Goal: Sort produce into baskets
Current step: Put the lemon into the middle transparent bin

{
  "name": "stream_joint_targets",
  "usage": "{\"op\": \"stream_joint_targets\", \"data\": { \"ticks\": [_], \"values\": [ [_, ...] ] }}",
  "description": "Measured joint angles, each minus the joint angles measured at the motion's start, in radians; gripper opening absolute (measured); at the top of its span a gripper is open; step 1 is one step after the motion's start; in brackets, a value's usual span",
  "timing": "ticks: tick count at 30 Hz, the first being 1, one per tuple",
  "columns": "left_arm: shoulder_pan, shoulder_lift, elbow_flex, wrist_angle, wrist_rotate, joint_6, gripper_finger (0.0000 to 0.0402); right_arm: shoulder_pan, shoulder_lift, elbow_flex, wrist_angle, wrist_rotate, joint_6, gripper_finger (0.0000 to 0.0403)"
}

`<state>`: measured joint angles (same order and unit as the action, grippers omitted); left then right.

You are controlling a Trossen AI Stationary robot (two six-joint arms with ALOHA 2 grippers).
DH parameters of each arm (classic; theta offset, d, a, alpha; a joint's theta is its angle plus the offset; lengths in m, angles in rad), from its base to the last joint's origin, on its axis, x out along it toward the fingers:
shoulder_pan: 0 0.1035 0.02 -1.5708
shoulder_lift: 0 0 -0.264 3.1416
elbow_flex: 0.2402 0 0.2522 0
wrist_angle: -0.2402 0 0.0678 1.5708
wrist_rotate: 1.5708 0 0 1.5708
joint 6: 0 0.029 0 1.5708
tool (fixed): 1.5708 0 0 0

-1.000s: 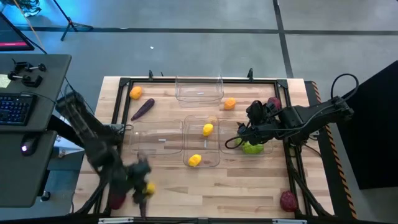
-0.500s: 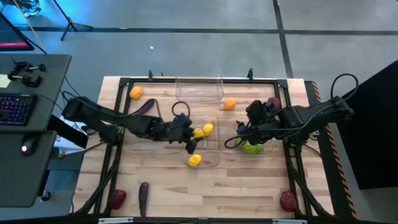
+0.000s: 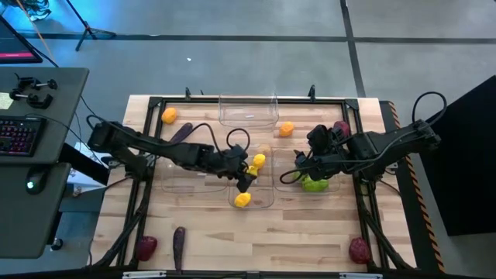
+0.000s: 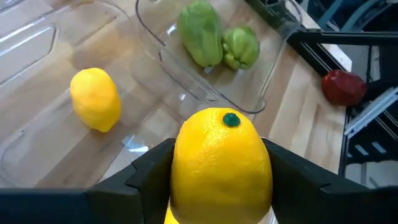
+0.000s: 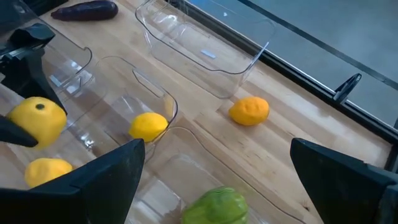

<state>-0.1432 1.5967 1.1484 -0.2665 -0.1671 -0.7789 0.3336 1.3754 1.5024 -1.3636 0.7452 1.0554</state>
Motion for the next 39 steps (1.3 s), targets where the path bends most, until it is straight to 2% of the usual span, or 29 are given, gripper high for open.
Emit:
{"op": "stream_joint_targets", "data": {
  "ticks": [7,12,16,18,21,24,26,28,30,34,39],
  "values": [
    [0.000,-0.027,0.000,0.002,0.084,0.081,0.0281,0.000,0.000,0.000,0.003,0.007,0.017,0.0392],
    [-0.009,-0.089,0.000,-0.038,0.086,0.088,0.0290,0.000,0.000,0.000,0.041,0.036,0.076,0.0392],
    [-0.052,-0.198,0.000,-0.103,0.058,0.264,0.0288,0.000,0.000,0.000,0.118,0.070,0.147,0.0392],
    [-0.077,-0.257,0.000,-0.164,-0.018,0.311,0.0288,0.000,0.000,0.000,0.166,0.071,0.175,0.0392],
    [-0.099,-0.336,0.000,-0.274,-0.196,0.316,0.0287,0.000,0.006,0.000,0.234,0.074,0.175,0.0392],
    [-0.107,-0.399,-0.001,-0.402,-0.368,0.257,0.0287,-0.015,0.023,0.000,0.264,0.115,0.226,0.0392],
    [-0.099,-0.431,-0.007,-0.484,-0.447,0.199,0.0287,-0.046,0.037,0.000,0.253,0.117,0.311,0.0392],
    [-0.077,-0.448,-0.008,-0.535,-0.481,0.144,0.0287,-0.103,0.059,0.000,0.236,0.074,0.363,0.0392],
    [-0.044,-0.451,-0.008,-0.566,-0.494,0.107,0.0287,-0.177,0.087,0.000,0.216,-0.002,0.346,0.0392],
    [0.048,-0.436,-0.008,-0.540,-0.482,0.159,0.0287,-0.369,0.147,0.000,0.194,-0.143,0.234,0.0392],
    [0.192,-0.396,-0.008,-0.536,-0.395,0.215,0.0287,-0.608,0.252,0.000,0.214,-0.347,0.016,0.0392]
  ]
}}
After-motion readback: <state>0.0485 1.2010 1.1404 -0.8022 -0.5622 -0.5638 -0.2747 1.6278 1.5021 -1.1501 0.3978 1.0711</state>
